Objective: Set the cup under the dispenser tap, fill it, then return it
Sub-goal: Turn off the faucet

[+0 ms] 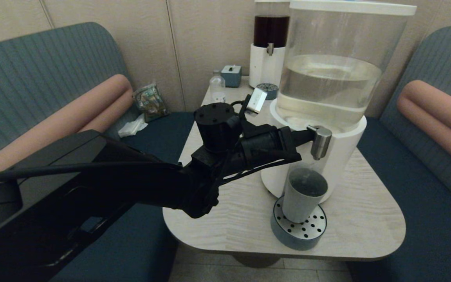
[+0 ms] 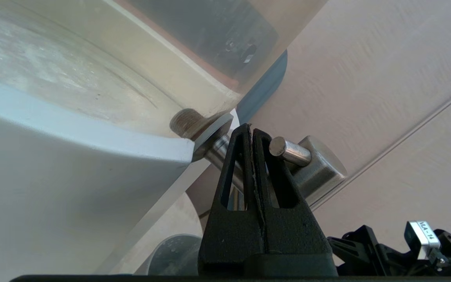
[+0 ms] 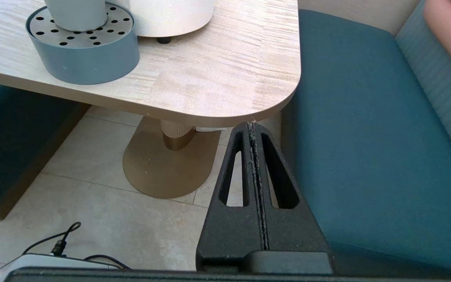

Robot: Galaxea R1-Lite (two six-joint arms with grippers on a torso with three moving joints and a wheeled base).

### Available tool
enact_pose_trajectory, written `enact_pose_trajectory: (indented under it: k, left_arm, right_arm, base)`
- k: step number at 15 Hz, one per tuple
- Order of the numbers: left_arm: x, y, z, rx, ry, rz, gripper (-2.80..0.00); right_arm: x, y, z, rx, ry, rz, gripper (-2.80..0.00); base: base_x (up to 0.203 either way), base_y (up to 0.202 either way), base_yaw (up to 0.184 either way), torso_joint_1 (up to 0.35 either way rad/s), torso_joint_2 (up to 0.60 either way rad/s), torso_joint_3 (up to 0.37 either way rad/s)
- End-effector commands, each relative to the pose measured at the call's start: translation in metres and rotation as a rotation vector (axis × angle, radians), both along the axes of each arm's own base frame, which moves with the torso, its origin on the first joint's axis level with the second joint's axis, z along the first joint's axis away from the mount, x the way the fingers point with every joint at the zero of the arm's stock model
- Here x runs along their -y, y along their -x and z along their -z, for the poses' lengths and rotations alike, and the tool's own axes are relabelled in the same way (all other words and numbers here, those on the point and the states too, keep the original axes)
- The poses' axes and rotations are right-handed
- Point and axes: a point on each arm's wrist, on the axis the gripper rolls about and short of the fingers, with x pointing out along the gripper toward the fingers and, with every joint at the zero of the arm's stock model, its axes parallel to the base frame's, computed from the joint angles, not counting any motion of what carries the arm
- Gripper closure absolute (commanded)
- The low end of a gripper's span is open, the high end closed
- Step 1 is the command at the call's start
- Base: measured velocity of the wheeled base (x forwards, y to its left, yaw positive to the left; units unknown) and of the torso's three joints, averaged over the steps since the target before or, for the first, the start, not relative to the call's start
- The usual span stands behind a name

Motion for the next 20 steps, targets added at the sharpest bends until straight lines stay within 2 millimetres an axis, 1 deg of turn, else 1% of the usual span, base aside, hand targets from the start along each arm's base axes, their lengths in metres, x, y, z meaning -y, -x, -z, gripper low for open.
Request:
enact_pose_trajectory:
  k: [1,3,6,9,11,14,16,17,20]
  left_arm:
    - [0.004,0.001,0.000,-0.001,0.000,0.018,0.00]
    - [0.005,0.003,0.002,-0.005,-0.005,0.022,0.00]
    - [-0.001,0.009,0.005,-0.012,-0.019,0.015,0.00]
    - [-0.019,0.024,0.010,-0.023,-0.035,0.003,0.00]
    - [-0.031,0.031,0.008,-0.006,-0.019,-0.008,0.00]
    - [-0.039,0.041,0.001,0.020,0.042,0.008,0.00]
    - [-0.041,0.044,-0.003,-0.037,0.145,0.062,0.00]
    - [-0.039,0.041,0.006,-0.111,0.160,0.080,0.00]
    - [-0.032,0.034,0.015,-0.118,0.157,0.076,0.00]
  right_arm:
    - [0.000,0.000,0.000,0.000,0.001,-0.001,0.00]
    - [0.000,0.000,0.000,0.001,0.001,-0.001,0.00]
    - [0.000,0.000,0.000,0.000,0.001,-0.001,0.00]
    - [0.000,0.000,0.000,0.000,0.001,-0.001,0.00]
    - [0.000,0.000,0.000,0.000,0.001,-0.001,0.00]
    - [0.000,0.000,0.000,0.000,0.001,-0.001,0.00]
    - [0.000,0.000,0.000,0.000,0.001,-0.001,0.00]
    - [0.000,0.000,0.000,0.001,0.001,-0.001,0.00]
    - [0.000,0.000,0.000,0.000,0.001,-0.001,0.00]
  base:
    - [0.000,0.000,0.000,0.000,0.00,0.000]
    - [0.000,0.000,0.000,0.000,0.00,0.000]
    - [0.000,0.000,0.000,0.000,0.00,0.000]
    - [0.000,0.000,0.000,0.000,0.00,0.000]
    - [0.000,0.000,0.000,0.000,0.00,0.000]
    - [0.000,0.000,0.000,0.000,0.00,0.000]
    - [0.000,0.000,0.000,0.000,0.00,0.000]
    - [0.000,0.000,0.000,0.000,0.00,0.000]
    - [0.000,0.000,0.000,0.000,0.00,0.000]
